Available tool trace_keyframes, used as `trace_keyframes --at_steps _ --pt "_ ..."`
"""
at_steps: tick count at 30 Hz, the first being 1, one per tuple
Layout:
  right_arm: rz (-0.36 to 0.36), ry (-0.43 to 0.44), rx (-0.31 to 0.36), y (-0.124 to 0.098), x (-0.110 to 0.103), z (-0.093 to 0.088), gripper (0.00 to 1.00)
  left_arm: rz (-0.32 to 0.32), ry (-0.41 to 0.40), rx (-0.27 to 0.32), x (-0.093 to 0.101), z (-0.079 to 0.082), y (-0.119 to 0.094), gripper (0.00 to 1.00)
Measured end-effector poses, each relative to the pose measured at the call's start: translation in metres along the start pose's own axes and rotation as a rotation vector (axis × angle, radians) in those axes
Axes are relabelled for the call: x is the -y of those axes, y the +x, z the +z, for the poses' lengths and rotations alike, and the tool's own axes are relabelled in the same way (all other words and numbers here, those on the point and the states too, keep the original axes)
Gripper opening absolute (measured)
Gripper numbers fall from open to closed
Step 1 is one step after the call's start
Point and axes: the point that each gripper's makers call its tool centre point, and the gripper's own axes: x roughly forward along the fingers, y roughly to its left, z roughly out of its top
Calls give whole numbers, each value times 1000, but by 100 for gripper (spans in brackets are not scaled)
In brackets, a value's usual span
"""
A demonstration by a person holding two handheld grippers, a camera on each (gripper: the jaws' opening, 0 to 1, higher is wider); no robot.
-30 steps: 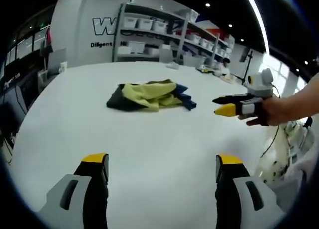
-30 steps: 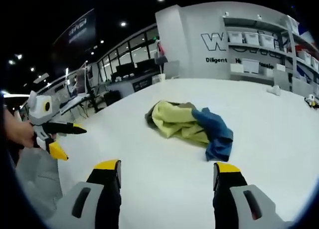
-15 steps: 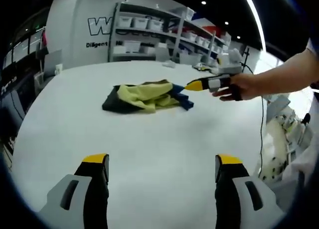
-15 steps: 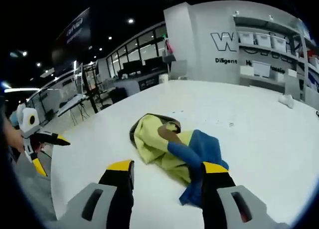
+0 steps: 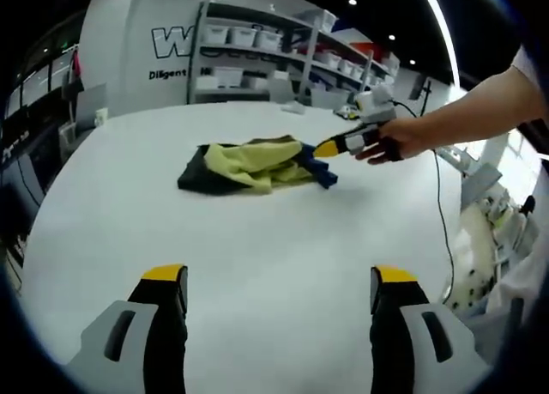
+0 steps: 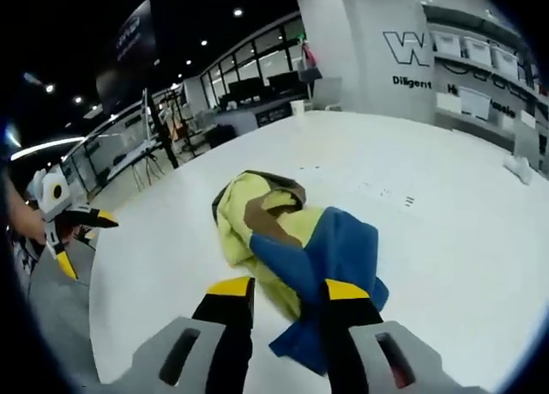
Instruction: Fold the garment on the visible template until the final outline fits inside the template.
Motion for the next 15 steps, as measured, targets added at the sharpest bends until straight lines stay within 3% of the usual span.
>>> trace_keyframes --at_steps 6,10,12,15 --pt "51 -1 -10 -1 -7 -3 4 0 1 -6 -4 3 2 87" --pt "62 -33 -40 2 -10 -10 10 -9 13 -4 -8 11 8 87" --pt "77 -55 -45 3 -14 -11 0 -25 32 3 -10 19 12 87" --pt "83 -68 -49 2 -13 -14 0 -44 58 -10 -15 31 18 84"
